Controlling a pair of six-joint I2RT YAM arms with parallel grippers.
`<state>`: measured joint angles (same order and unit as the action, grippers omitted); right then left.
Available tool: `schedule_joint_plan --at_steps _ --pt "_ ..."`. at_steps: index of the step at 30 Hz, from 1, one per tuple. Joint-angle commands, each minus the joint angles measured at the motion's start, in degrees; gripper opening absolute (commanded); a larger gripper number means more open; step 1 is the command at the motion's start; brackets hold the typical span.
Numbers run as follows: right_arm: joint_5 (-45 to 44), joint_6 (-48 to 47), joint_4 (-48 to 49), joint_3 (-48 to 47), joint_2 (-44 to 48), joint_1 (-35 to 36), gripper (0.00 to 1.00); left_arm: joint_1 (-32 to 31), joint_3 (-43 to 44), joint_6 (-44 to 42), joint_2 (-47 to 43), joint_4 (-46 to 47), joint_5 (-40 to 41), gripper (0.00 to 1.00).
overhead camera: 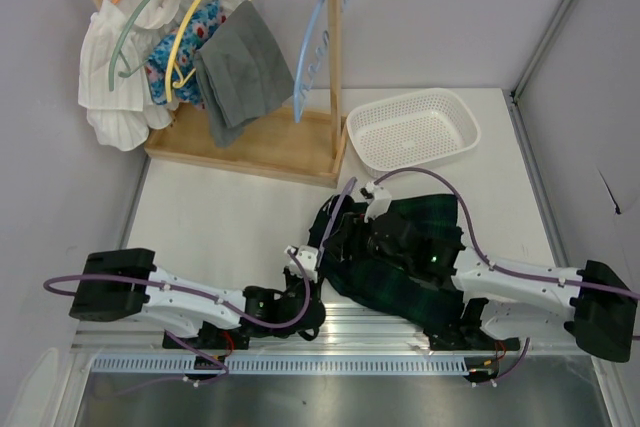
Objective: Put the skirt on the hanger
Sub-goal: Place skirt on hanger
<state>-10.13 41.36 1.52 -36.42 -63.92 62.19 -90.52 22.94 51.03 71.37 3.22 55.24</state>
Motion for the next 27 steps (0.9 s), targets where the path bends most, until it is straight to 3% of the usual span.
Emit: schedule_joint_plan --at_steps 1,6,13,15,21,25,27 --pt "-3.57 3.28 1.38 -0.67 1.96 0.65 0.68 -0.80 1.67 2.24 -0.18 0.91 -1.89 0.00" --pt "-7.53 3.46 5.58 -0.58 -1.02 0.91 0.71 -0.80 2.37 1.89 0.52 0.65 -1.98 0.00" --pt "-11.48 3.37 10.16 -2.34 -8.32 1.96 0.66 -0.89 2.90 1.18 0.96 0.90 -1.98 0.00" --pt "-12.10 3.02 11.40 -2.42 -9.98 2.23 0.59 -0.97 3.08 1.01 1.14 0.99 -1.98 0.00" --pt "-15.00 2.06 11.75 -3.21 -10.09 3.02 0.15 -1.24 3.08 0.92 1.14 0.91 -1.63 0.00" --pt "-16.32 1.62 11.66 -3.13 -9.29 3.28 0.01 -1.33 3.43 0.92 1.31 0.91 -1.72 0.00" --pt "-16.32 1.44 11.40 -3.13 -9.64 3.28 0.00 -1.33 3.69 1.18 1.31 0.21 -1.54 0.01"
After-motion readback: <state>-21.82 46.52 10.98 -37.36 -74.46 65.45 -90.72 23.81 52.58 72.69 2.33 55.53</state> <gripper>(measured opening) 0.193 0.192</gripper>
